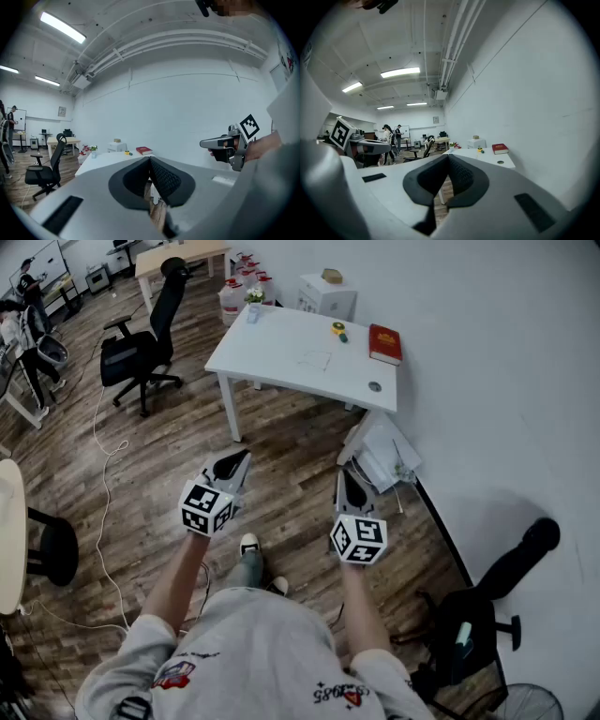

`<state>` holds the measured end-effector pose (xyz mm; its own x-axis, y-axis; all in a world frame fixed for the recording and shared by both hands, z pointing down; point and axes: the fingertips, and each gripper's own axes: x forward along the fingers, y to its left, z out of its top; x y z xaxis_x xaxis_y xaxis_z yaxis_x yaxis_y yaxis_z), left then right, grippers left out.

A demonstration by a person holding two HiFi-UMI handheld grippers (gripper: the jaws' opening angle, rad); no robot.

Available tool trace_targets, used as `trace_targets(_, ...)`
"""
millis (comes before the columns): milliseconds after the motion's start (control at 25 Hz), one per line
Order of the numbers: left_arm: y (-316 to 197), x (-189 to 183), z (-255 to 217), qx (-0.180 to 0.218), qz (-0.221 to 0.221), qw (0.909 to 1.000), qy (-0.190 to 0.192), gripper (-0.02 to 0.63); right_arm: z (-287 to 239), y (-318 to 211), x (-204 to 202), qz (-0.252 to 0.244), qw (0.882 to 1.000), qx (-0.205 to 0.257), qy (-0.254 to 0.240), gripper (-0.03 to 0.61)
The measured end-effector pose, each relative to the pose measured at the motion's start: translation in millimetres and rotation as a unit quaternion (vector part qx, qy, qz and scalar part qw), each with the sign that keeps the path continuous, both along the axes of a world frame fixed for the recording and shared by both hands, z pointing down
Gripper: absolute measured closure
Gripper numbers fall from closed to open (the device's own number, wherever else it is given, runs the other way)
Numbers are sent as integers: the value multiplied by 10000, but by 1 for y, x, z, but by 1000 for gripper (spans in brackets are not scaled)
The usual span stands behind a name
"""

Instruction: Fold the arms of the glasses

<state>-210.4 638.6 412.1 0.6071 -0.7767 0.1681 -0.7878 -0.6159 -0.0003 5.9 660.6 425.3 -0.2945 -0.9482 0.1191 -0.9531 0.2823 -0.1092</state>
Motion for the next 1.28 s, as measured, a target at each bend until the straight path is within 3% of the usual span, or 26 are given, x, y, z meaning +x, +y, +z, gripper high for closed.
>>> trace_targets(280, 3, -4, 14, -314, -170, 9993, 61, 607, 2, 6, 5, -66, 9997, 102, -205, 572)
trace_targets(440, 6, -3, 16, -250, -247, 9992, 185, 590, 17, 8, 6, -315, 9991, -60, -282, 508)
trace_targets(560, 5, 0, 23, -326, -239, 9987, 309, 395, 29, 5, 9, -321, 9991, -161, -208, 405)
trace_targets(640, 3, 3, 30, -385, -237, 9985, 315, 343, 35, 1, 13, -246, 9993, -202, -188, 315)
trace_targets(720, -3, 6, 34, -450, -224, 9982, 341, 307, 39, -5, 17, -193, 9994, -247, -165, 279)
trace_targets(1000, -45, 16, 40, -445, -226, 9979, 421, 293, 47, -50, 22, -222, 9991, -300, -220, 267)
trace_targets(1280, -131, 23, 48, -577, -130, 9970, 491, 293, 52, -125, 20, -203, 9984, -469, -252, 272)
